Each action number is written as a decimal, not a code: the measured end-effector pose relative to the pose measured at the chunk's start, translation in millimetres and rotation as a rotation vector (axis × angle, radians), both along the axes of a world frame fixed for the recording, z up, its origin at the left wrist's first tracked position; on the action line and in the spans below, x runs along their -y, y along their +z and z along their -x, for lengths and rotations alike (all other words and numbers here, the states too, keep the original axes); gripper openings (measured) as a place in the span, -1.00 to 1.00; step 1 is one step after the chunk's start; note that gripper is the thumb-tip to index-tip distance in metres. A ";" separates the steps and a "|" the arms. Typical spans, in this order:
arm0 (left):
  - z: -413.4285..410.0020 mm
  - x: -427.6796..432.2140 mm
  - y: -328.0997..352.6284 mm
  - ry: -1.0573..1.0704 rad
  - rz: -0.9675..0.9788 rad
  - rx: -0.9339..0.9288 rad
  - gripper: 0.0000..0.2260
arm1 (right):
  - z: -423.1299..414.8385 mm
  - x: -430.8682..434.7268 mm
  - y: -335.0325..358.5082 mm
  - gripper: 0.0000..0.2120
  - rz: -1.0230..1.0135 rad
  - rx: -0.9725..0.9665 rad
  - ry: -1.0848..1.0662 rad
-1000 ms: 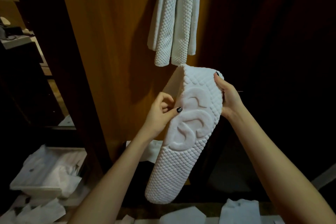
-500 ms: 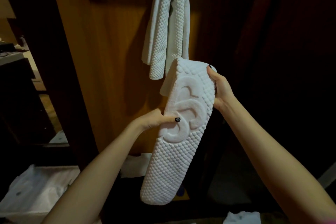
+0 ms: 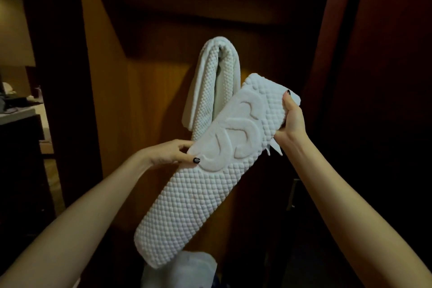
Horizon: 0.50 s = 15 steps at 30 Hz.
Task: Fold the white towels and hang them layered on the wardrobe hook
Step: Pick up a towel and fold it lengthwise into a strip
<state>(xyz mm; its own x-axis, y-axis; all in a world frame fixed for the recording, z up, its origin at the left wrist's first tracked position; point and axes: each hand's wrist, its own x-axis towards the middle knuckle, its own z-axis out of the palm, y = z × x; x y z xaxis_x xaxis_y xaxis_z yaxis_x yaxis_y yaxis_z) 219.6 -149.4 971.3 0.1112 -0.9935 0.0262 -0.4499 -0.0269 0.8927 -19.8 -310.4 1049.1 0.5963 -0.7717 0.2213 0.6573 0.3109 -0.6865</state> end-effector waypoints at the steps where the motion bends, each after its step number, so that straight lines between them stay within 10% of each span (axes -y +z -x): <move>1: -6.5 -0.1 8.4 0.024 0.044 -0.018 -0.65 | -2.4 0.8 7.4 -0.65 0.010 0.014 -0.001; 7: -34.9 11.7 76.9 0.136 0.322 -0.039 -0.88 | -14.8 14.9 57.5 -0.76 0.148 0.008 -0.087; 15: -83.8 47.3 166.1 0.200 0.453 0.142 -0.72 | -43.8 72.7 96.7 -0.86 0.223 -0.024 -0.269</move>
